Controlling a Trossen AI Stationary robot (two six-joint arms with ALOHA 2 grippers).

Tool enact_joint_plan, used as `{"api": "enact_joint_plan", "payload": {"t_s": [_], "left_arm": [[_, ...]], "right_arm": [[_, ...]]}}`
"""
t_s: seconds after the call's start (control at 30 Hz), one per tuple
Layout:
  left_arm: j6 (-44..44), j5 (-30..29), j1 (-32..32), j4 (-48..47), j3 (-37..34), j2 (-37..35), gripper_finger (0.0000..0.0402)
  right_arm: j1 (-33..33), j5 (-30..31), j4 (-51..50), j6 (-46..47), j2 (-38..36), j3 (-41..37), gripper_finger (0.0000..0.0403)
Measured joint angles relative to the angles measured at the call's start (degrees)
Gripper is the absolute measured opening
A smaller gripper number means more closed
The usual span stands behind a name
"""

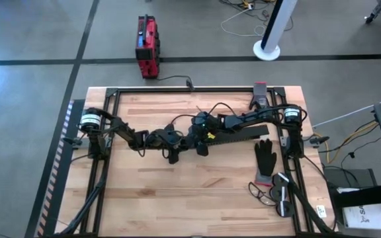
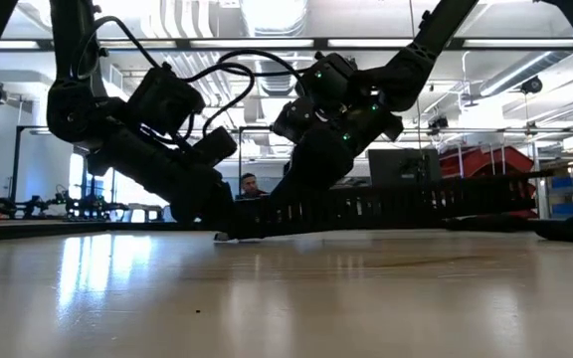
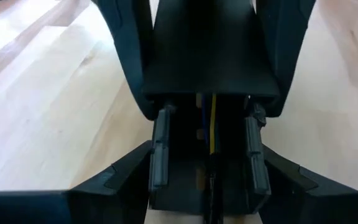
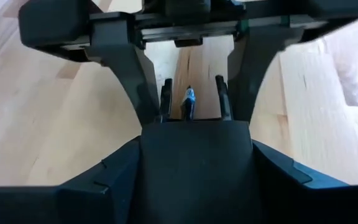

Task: Ziptie cables
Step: Close the black cable duct

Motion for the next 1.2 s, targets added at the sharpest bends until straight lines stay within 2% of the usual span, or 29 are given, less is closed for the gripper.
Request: {"api": "enact_joint_plan", "payload": {"t_s": [0.27,0.5,0.73,1.0,1.2], "left_arm": [[2.5,0.9,0.1,-1.3,2.1,0.0,0.0208],[2.8,1.3,0.1,-3.9,2.6,0.0,0.0208],[3.1,1.6,0.0,-5.7,2.6,-0.3,0.0208],[2.3,2.2,-0.1,-5.7,2.2,-0.5,0.0228],[1.6,1.9,0.0,-7.3,2.1,-0.5,0.0208]], "right_arm": [[0.0,1.2,2.5,3.3,0.7,0.2,0.0212],[0.0,1.6,2.8,3.6,2.8,1.4,0.0221],[0.0,3.0,3.2,3.6,2.5,1.4,0.0212],[0.0,3.0,-4.0,0.3,0.1,1.4,0.0270],[-0.3,5.9,-11.2,-1.2,-2.7,1.2,0.0259]]}}
